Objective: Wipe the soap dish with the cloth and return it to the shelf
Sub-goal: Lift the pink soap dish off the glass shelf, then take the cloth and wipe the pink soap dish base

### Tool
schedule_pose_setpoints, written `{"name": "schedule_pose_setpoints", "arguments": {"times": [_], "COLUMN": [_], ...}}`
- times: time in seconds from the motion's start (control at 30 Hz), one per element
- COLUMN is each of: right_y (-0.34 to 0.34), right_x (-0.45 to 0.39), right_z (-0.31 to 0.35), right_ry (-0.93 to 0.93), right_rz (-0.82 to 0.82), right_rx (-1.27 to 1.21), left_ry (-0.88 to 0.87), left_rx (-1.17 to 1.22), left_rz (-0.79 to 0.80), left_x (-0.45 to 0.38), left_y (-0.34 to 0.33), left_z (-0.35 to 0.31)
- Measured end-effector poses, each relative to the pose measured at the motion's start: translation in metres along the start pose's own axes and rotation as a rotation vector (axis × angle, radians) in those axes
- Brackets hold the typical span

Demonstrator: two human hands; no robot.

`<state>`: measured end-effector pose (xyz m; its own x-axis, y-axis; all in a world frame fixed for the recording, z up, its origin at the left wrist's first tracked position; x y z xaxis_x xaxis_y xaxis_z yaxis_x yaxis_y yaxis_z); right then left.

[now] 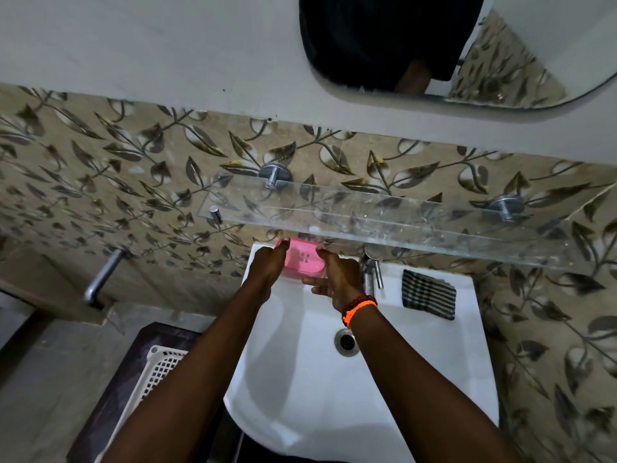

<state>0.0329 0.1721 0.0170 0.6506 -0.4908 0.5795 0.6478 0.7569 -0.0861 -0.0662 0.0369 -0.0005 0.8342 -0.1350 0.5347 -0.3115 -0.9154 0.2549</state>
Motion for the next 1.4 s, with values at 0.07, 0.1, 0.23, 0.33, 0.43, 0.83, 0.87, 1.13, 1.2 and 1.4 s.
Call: {"name": "schedule_pose_setpoints", "arguments": {"times": [0.07,0.1,0.23,0.33,0.43,0.83,0.87,1.13,1.2,1.4], "right_y": [0.003,0.004,0.019,0.036,0.055,0.138,0.156,0.257,0.263,0.264], "right_x": [0.007,0.012,0.04,0.065,0.092,0.116,0.103,0.003,-0.011,-0.013], "right_z": [0.004,0.006,-0.008,-0.026,-0.045,-0.08,-0.071,-0.003,-0.004,0.006], "right_ry": [0.074,0.113,0.163,0.141,0.091,0.022,0.104,0.479,0.465,0.584], "right_rz": [-0.046,-0.058,-0.071,-0.061,-0.008,0.112,0.03,-0.343,-0.259,-0.209], "right_rx": [0.004,-0.009,-0.043,-0.019,-0.042,0.173,0.276,1.259,1.336,1.331], "left_ry": [-0.055,-0.083,-0.109,-0.086,-0.049,0.317,0.329,0.329,0.331,0.308], "left_rx": [0.004,0.035,0.225,0.437,0.615,1.115,1.119,1.159,1.169,1.167], "left_rz": [-0.049,-0.069,-0.079,-0.037,0.028,0.397,0.409,0.469,0.458,0.437], "left_x": [0.006,0.011,0.041,0.071,0.101,0.154,0.154,0.175,0.18,0.189], "left_y": [0.003,0.006,0.011,0.013,0.007,-0.066,-0.066,-0.054,-0.05,-0.046], "left_z": [-0.003,-0.004,0.022,0.051,0.068,0.108,0.112,0.145,0.15,0.145]}}
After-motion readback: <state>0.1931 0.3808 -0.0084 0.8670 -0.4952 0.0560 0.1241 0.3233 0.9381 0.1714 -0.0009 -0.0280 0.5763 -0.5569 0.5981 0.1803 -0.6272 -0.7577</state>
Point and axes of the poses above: each hand's wrist, its own x-axis away from the middle knuckle, its own y-axis out of the back of the hand, z = x × y, the point moved 5 cm from there along -x, towards the middle knuckle, and after that the axes turned 2 degrees about y, right-handed, at the moved point
